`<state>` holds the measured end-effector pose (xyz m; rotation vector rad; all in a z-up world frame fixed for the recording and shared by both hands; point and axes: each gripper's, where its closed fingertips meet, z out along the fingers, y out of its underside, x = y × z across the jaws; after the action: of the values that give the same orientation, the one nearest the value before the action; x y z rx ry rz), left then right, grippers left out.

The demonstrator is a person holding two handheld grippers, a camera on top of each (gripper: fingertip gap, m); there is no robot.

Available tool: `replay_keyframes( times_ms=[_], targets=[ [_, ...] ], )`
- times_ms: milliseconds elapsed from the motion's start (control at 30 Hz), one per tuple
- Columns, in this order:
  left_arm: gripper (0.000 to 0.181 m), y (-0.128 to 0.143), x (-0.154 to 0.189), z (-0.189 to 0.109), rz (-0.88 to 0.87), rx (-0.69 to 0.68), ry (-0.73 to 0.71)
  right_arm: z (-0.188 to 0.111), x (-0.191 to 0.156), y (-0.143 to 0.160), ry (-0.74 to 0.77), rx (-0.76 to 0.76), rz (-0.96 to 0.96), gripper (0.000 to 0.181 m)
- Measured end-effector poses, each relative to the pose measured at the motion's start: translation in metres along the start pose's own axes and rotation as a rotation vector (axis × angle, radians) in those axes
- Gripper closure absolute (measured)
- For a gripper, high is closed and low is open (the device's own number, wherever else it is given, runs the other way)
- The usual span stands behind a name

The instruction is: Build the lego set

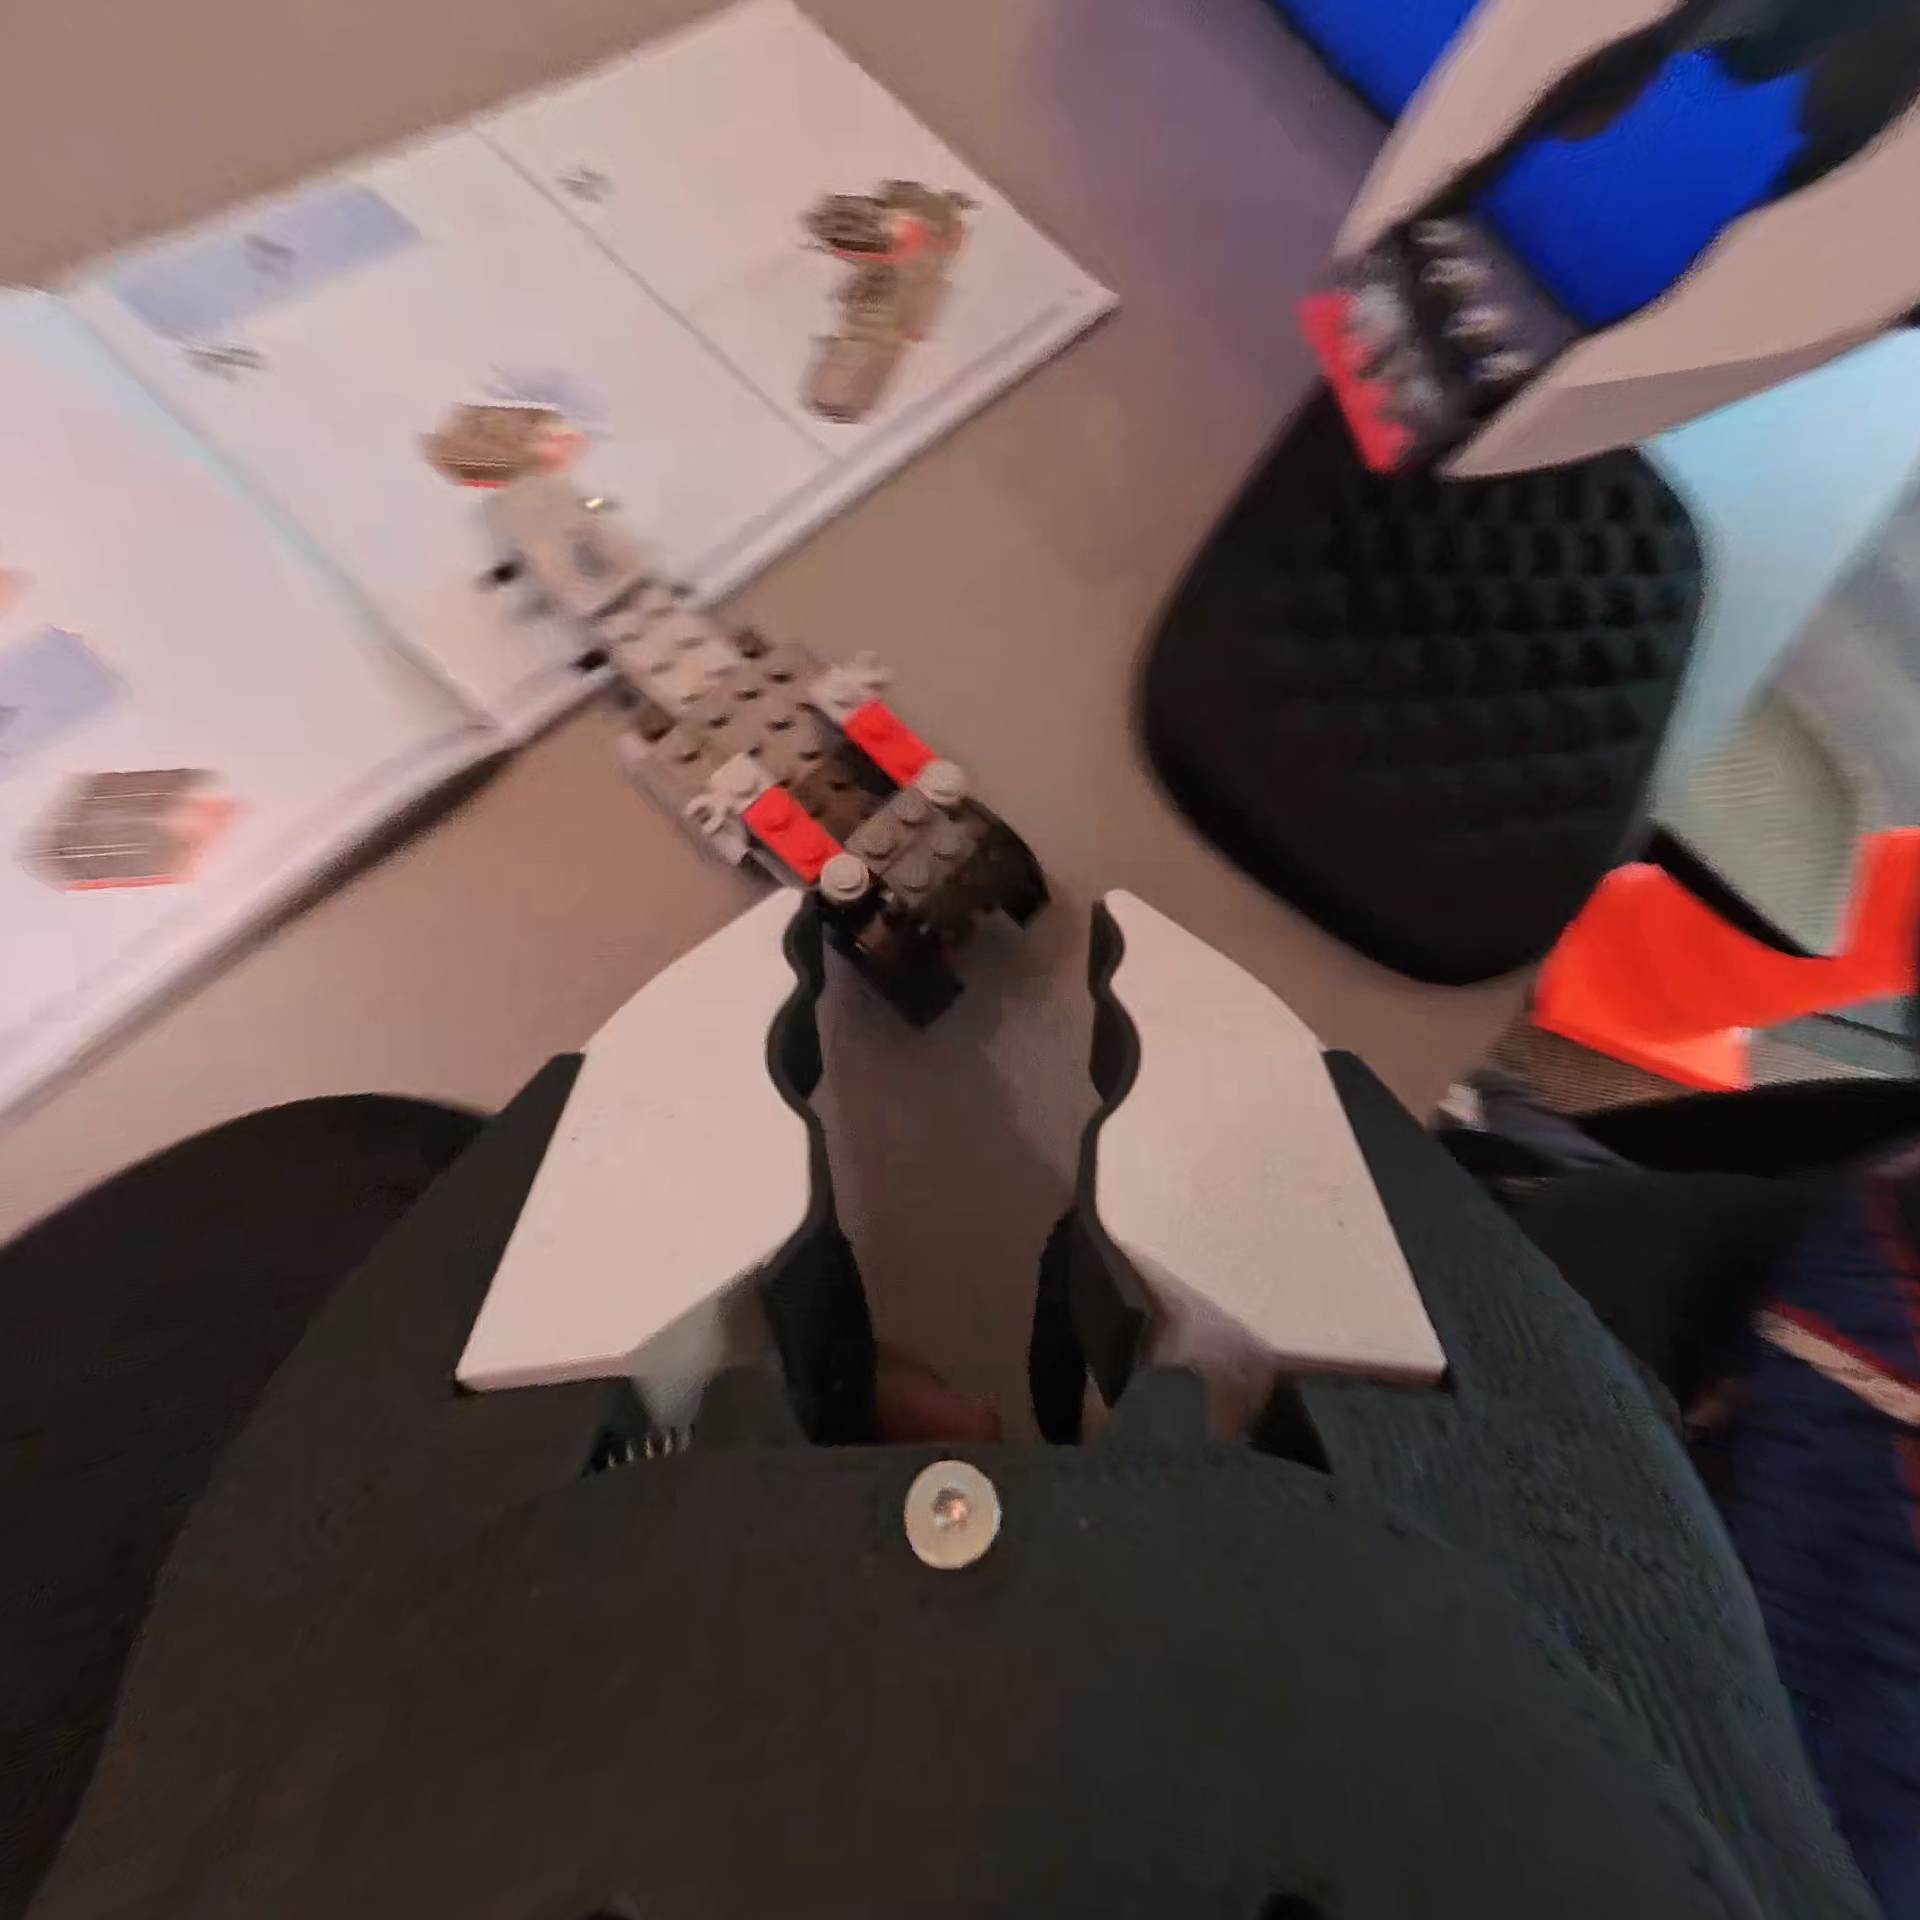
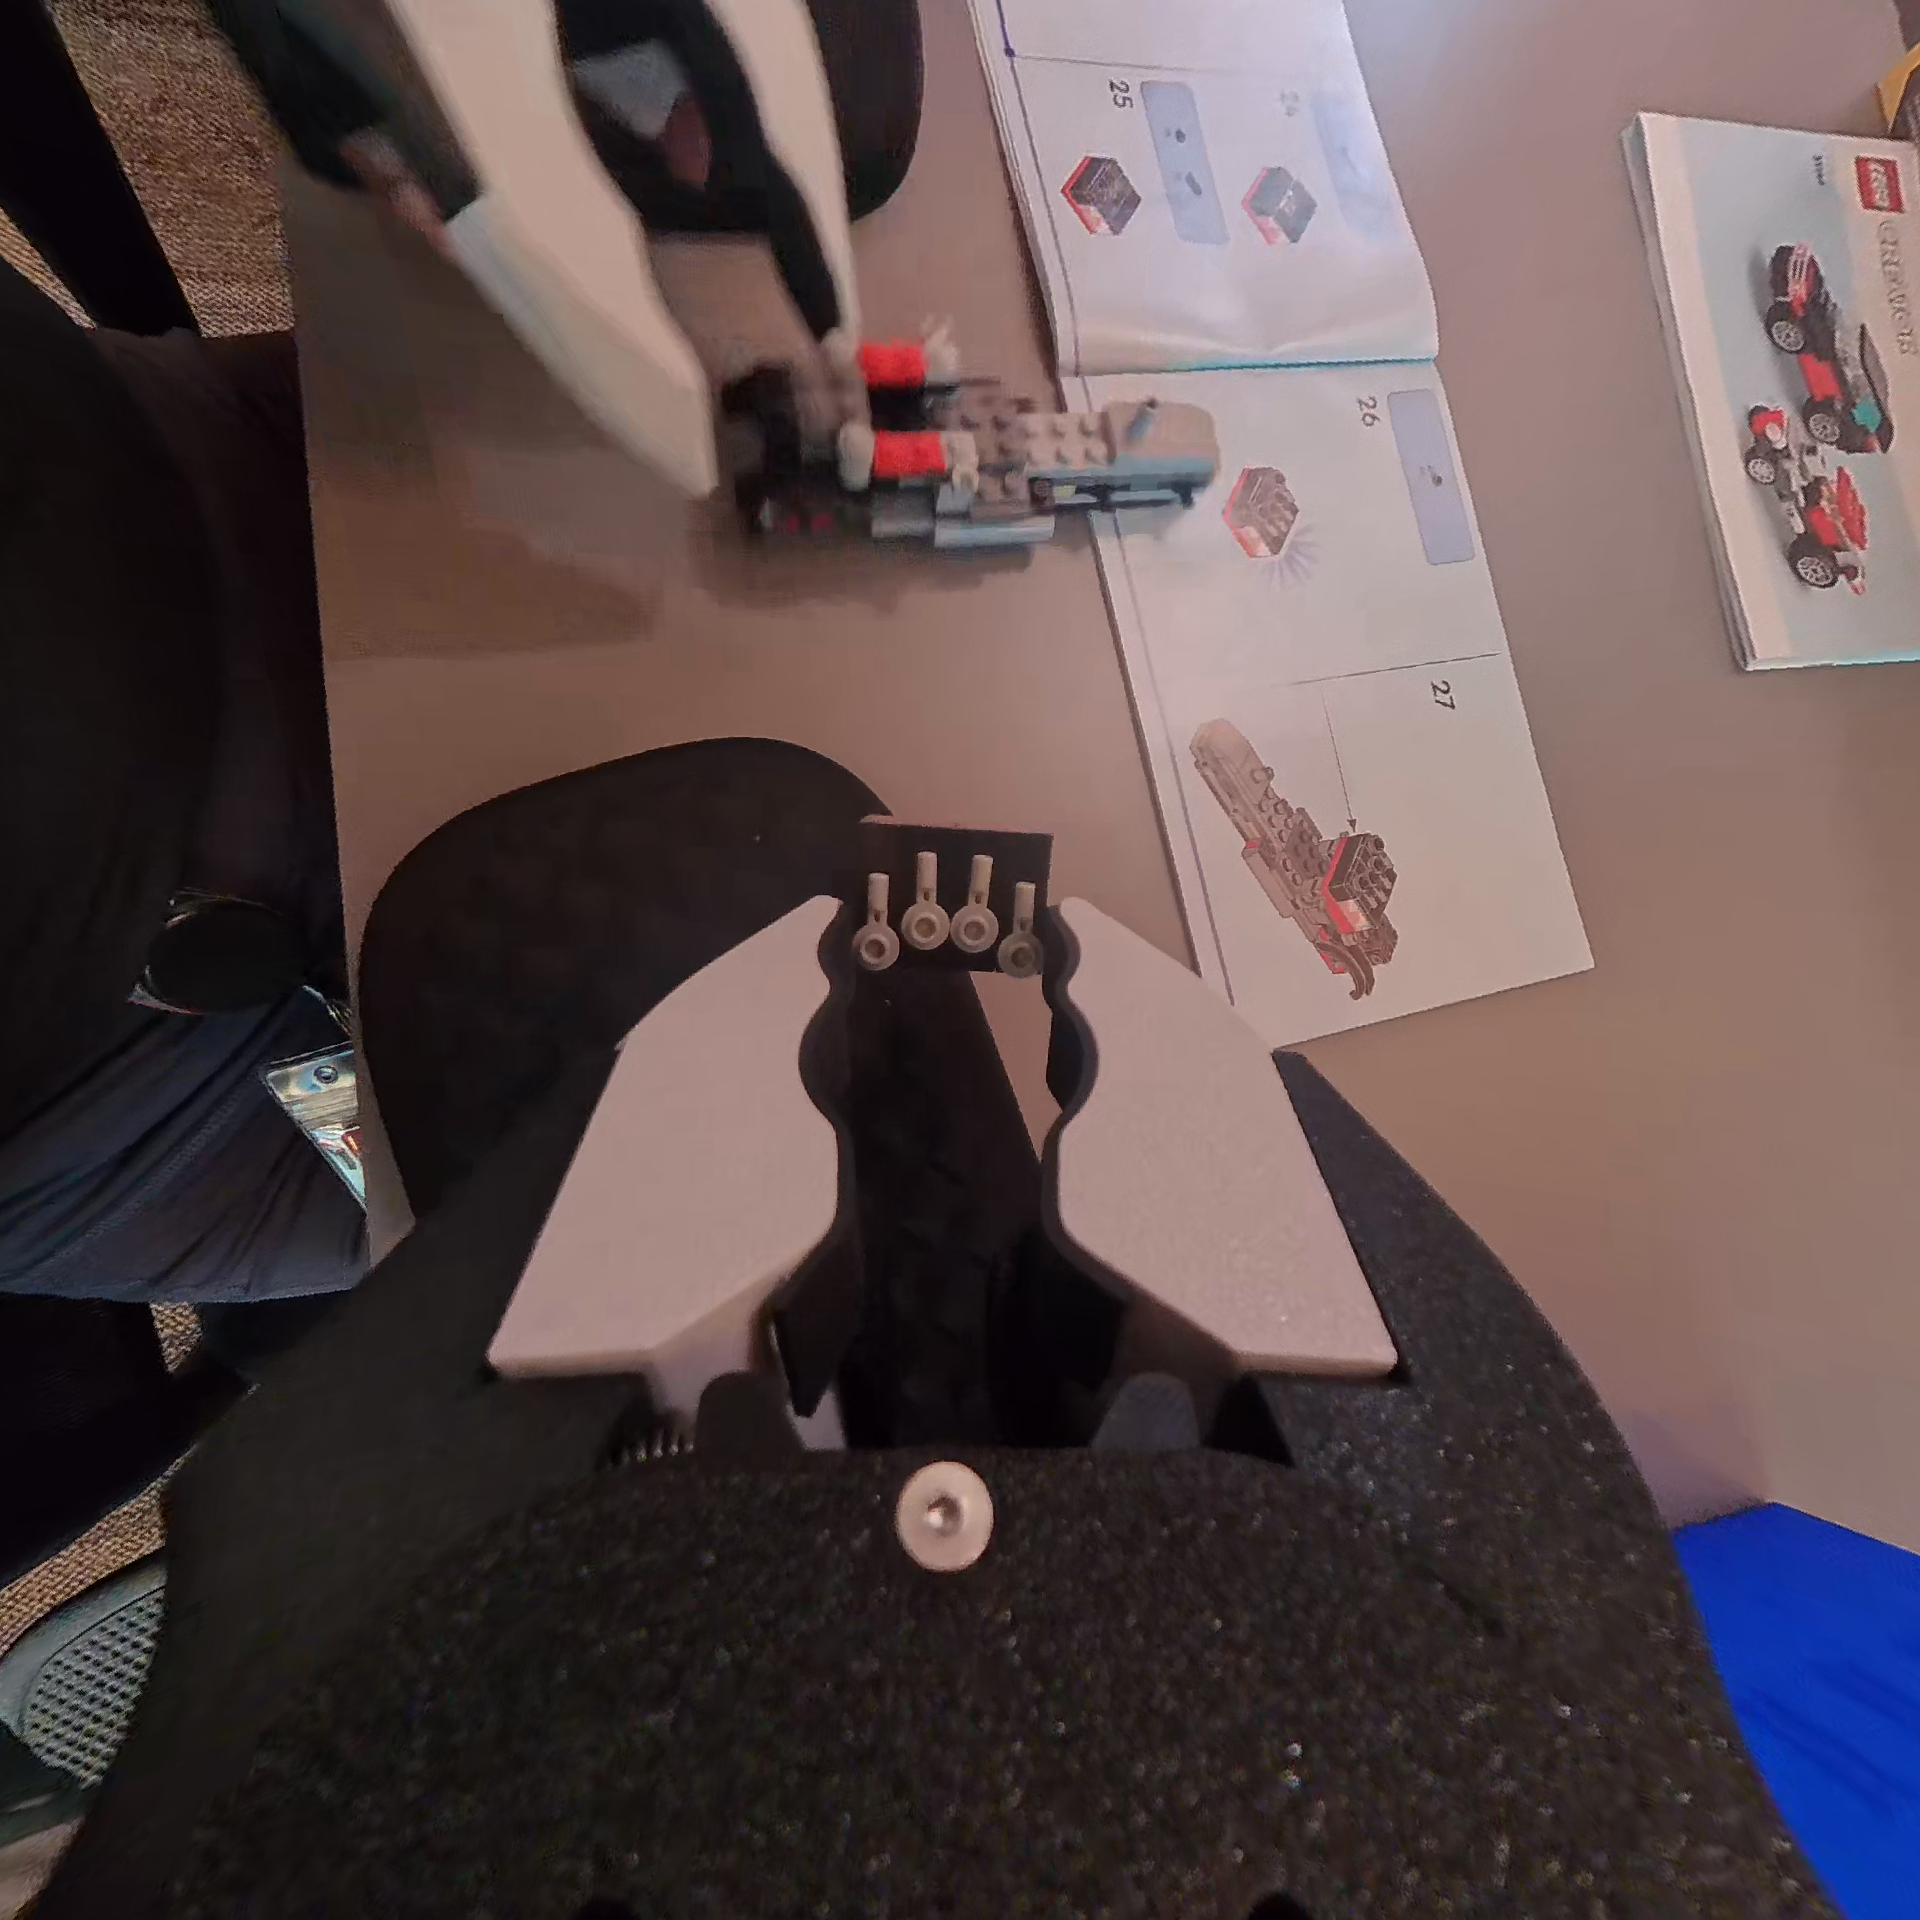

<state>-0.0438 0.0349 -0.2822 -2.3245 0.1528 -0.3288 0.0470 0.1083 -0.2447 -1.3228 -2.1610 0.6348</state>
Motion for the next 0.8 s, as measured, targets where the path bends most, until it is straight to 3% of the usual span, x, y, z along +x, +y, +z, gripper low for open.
replay_keyframes(
  times_ms=[67,133,300,400,467,633,800],
  targets=[
    [0.128,0.004,0.029,0.001,0.01,-0.006,0.131,-0.003,0.0,0.0,0.006,0.007,-0.001,0.146],
    [0.126,0.004,0.036,-0.009,0.133,-0.024,0.192,-0.005,0.001,0.001,0.013,0.013,-0.002,0.146],
    [0.123,-0.027,0.007,-0.047,0.772,-0.059,0.296,-0.01,0.001,-0.004,0.02,0.043,-0.015,0.146],
    [0.122,-0.033,-0.021,-0.023,1.161,-0.193,0.337,-0.011,-0.001,-0.007,0.022,0.05,-0.023,0.146],
    [0.122,-0.034,-0.036,0.001,1.309,-0.294,0.371,-0.013,0.0,-0.007,0.032,0.038,-0.032,0.146],
    [0.137,-0.025,-0.023,0.027,1.399,-0.3,0.664,-0.018,0.003,-0.006,0.046,0.04,-0.022,0.146],
    [0.154,-0.014,-0.025,0.034,1.402,-0.365,0.734,-0.015,0.005,-0.002,0.033,0.052,0.003,0.146]
  ],
)
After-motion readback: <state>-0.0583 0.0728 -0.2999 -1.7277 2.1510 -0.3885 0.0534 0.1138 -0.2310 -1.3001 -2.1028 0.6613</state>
